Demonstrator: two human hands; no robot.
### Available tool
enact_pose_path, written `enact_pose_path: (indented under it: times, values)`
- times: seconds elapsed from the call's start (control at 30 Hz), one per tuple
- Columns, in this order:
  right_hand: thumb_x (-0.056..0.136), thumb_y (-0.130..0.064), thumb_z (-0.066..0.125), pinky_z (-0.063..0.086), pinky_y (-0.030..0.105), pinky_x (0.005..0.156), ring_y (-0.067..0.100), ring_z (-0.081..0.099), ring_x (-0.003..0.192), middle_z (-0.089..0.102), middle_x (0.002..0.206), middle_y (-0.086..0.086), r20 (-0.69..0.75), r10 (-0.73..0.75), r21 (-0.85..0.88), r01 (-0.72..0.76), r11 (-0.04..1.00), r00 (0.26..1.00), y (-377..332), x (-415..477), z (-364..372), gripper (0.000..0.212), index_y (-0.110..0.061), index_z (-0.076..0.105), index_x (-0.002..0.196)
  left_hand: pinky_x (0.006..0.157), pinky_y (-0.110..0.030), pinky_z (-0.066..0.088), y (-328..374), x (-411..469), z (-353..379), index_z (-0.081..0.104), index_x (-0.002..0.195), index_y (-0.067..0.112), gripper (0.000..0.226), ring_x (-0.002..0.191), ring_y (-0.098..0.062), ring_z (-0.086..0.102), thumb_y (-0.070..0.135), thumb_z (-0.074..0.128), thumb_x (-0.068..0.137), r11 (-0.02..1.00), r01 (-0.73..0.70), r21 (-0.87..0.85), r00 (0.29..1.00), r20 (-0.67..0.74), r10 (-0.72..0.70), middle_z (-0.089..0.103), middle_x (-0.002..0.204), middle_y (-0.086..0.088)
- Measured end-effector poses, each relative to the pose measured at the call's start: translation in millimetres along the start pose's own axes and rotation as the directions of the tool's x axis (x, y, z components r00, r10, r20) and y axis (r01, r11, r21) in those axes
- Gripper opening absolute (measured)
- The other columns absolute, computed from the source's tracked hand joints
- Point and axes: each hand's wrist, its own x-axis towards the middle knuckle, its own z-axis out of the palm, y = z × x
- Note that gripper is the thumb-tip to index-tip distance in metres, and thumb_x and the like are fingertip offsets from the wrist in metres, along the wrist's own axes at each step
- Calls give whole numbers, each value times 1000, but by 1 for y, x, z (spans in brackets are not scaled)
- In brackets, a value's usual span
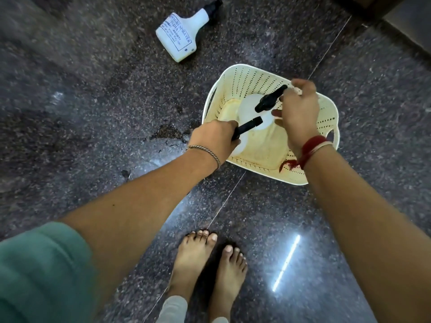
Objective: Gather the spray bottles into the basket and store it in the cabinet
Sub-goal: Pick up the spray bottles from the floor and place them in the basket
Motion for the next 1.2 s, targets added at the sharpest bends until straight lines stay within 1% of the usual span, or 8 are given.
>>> enact_pose_path:
  times: [0.1,0.2,0.33,0.4,0.5,0.73,1.03,1.2]
  values:
    - [75,-54,53,54,49,86,29,66,97,67,101,6,50,131,-5,-131,991,990,-19,1,0,59,-11,54,116,54,-31,42,4,1,1,57,106,17,22,64,-25,52,33,53,92,1000,-4,-6,1000,30,4,52,71,-1]
    - [70,-22,68,59,46,73,29,70,79,71,95,17,127,150,-105,-137,985,980,-29,6,4,30,-2,65,92,54,-32,42,5,4,0,56,104,15,20,66,-25,53,31,53,92,1000,5,-26,999,39,-4,50,70,-1]
    - [70,-1,67,58,43,78,31,67,90,69,102,17,199,-13,-394,92,915,980,-39,21,-7,34,-4,68,104,56,-33,47,2,6,-3,58,101,15,20,66,-24,52,32,53,92,997,31,-68,999,26,-29,54,72,-3]
    - [78,-2,62,51,42,92,31,62,105,67,114,14,347,-179,-497,342,797,921,-41,20,-17,39,-15,66,115,57,-34,48,1,4,-5,58,100,14,21,66,-25,52,32,53,91,997,27,-71,999,21,-26,53,71,-3]
    - [83,3,52,46,42,96,33,57,112,66,118,11,570,-327,-540,644,542,754,-47,20,-29,45,-25,64,118,56,-34,45,1,3,-8,57,99,13,21,65,-25,49,32,53,91,998,11,-60,1000,7,-11,49,70,-2]
    - [79,16,46,7,39,117,23,54,113,69,106,1,784,-360,-504,857,105,505,-58,27,-21,54,-25,66,108,56,-33,43,2,5,-9,56,99,13,22,66,-25,49,33,52,92,1000,13,-25,1000,26,-12,49,71,-2]
    - [81,10,48,8,36,118,26,49,122,65,117,13,774,-311,-561,825,68,552,-54,32,-10,54,-27,68,114,56,-32,36,12,3,1,54,97,9,20,67,-26,46,28,47,94,1000,2,-2,1000,27,-2,48,74,-5]
    - [85,1,49,20,40,115,27,53,116,64,116,11,766,-302,-581,812,51,567,-55,29,-16,49,-32,66,117,55,-31,38,10,3,-5,56,96,7,22,68,-28,52,28,49,94,1000,1,-28,1000,12,-1,56,77,-9]
